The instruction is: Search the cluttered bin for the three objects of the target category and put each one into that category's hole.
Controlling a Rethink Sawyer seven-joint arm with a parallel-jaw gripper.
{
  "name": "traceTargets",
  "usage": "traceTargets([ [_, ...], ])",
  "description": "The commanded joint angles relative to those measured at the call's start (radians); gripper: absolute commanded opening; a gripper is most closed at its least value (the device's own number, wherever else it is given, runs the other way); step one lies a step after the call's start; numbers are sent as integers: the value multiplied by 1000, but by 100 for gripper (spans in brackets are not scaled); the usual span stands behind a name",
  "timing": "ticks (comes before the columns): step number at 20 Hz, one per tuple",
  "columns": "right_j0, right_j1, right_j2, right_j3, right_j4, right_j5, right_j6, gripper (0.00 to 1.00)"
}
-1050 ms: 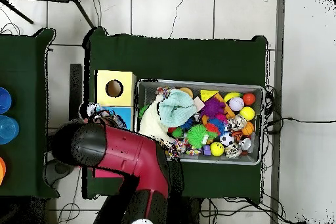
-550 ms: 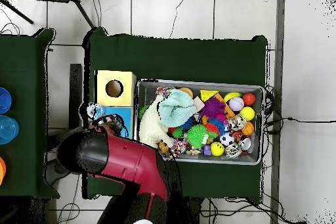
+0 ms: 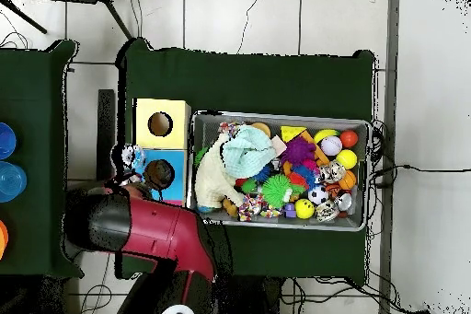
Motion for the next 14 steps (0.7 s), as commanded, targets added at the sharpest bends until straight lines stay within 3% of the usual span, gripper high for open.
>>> traceTargets([
  [1, 14, -1, 99, 106, -18, -53, 98, 0],
  [6, 35, -27, 96, 150, -13, -67, 103, 0],
  [14, 58, -2, 103, 158, -1, -118, 129, 0],
])
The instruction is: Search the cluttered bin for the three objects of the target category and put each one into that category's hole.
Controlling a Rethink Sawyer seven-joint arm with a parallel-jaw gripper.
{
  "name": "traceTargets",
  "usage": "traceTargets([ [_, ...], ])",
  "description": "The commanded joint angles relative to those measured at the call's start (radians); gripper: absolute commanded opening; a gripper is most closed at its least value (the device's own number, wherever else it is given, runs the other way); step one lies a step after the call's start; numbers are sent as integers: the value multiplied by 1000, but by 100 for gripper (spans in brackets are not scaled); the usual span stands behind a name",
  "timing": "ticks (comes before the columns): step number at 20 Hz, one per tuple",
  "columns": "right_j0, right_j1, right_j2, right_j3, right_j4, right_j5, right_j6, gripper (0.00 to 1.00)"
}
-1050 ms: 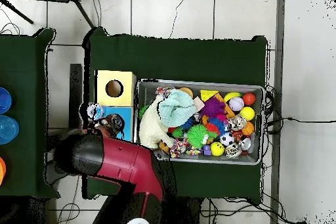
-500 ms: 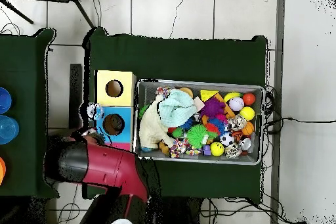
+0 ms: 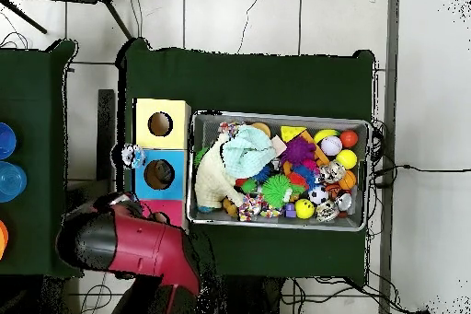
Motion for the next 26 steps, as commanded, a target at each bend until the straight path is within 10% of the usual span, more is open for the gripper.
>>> traceTargets([
  [1, 10, 16, 96, 81, 1, -103, 134, 0],
  [26, 147, 152, 34, -102, 64, -36, 261, 0],
])
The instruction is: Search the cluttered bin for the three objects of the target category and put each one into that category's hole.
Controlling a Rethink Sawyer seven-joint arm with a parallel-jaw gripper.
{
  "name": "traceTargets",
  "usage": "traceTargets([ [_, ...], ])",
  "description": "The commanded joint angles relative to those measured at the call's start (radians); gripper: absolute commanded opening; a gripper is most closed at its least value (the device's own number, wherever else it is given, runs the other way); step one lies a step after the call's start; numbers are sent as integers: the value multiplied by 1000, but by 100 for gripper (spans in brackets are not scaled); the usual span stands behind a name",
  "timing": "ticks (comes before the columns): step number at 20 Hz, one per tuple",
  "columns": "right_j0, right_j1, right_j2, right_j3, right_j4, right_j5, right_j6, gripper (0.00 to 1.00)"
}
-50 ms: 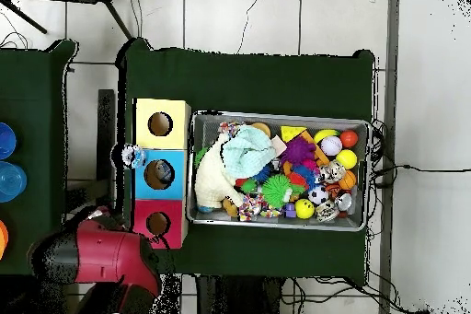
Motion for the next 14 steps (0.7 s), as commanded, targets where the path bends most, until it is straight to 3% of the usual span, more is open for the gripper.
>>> traceTargets([
  [1, 4, 61, 30, -85, 61, 20, 266, 0],
  [14, 72, 153, -6, -198, 110, 52, 323, 0],
])
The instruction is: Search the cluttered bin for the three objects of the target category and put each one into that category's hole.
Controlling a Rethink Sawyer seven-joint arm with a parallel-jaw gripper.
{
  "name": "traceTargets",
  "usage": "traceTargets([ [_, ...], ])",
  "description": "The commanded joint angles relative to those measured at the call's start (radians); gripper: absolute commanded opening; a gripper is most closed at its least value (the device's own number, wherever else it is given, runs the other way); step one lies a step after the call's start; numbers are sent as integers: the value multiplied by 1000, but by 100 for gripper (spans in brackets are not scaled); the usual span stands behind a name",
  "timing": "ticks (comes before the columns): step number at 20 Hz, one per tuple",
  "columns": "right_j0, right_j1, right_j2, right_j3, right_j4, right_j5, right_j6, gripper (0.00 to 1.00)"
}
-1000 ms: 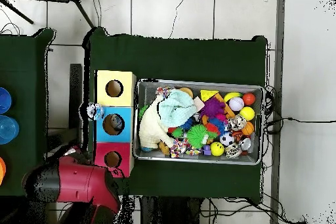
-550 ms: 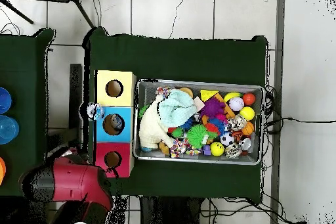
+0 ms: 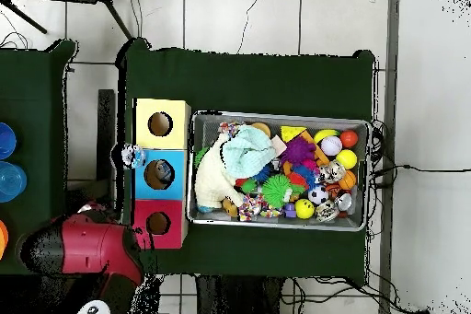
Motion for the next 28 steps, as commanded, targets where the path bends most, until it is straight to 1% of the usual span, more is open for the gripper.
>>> traceTargets([
  [1, 19, 79, 12, -122, 73, 55, 325, 0],
  [7, 61, 129, -3, -172, 113, 56, 356, 0],
  [16, 99, 173, -3, -209, 176, 45, 399, 0],
  [20, 90, 180, 10, -210, 191, 26, 392, 0],
  [23, 73, 174, 29, -189, 196, -5, 371, 0],
  [28, 60, 187, 66, -166, 213, -67, 346, 0],
])
